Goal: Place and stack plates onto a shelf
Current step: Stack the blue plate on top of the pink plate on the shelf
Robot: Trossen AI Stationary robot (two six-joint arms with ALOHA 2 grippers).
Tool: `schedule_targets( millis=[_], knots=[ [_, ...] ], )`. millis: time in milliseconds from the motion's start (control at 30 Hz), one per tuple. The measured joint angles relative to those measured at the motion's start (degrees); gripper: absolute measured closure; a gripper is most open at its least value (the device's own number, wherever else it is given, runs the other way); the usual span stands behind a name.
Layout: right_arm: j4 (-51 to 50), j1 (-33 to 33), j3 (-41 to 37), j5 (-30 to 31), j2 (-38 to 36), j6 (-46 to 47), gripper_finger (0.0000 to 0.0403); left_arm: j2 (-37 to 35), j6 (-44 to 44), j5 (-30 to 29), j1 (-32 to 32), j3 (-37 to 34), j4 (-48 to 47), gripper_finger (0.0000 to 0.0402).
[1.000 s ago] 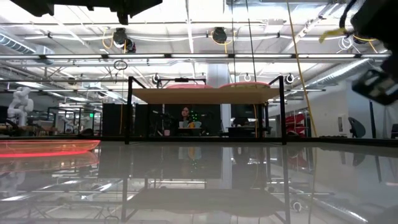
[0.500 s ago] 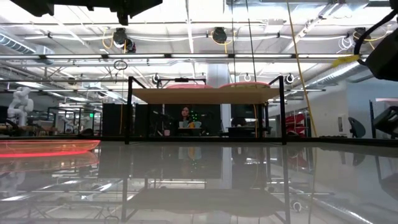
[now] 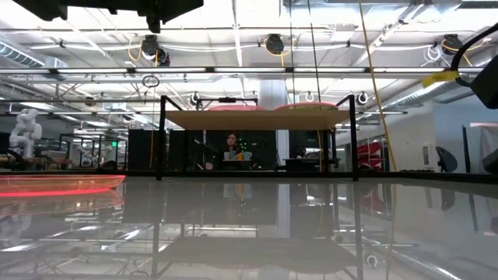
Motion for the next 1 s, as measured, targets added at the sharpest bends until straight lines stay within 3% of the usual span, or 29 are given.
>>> schedule_targets(
  millis=[167, 433, 767, 1000],
  knots=[
    [-0.51, -0.02, 0.00, -0.04, 0.61, -0.68, 0.0302, 0.00, 0.01, -0.01, 0.00, 0.00, -0.09, 0.0241],
    [-1.55, -0.02, -0.26, -0.23, -2.57, -1.36, 0.0395, 0.00, 0.19, -0.02, 0.00, 0.00, -0.37, 0.0241],
    [-1.33, -0.64, -0.26, 0.21, -7.48, -4.74, 0.0402, 0.01, 0.22, -0.02, 0.04, 0.02, -0.37, 0.0241],
    [1.75, -6.13, -0.25, 6.75, -12.34, -11.51, 0.0402, 0.01, 0.24, -0.04, 0.04, 0.01, -0.35, 0.0241]
  ],
)
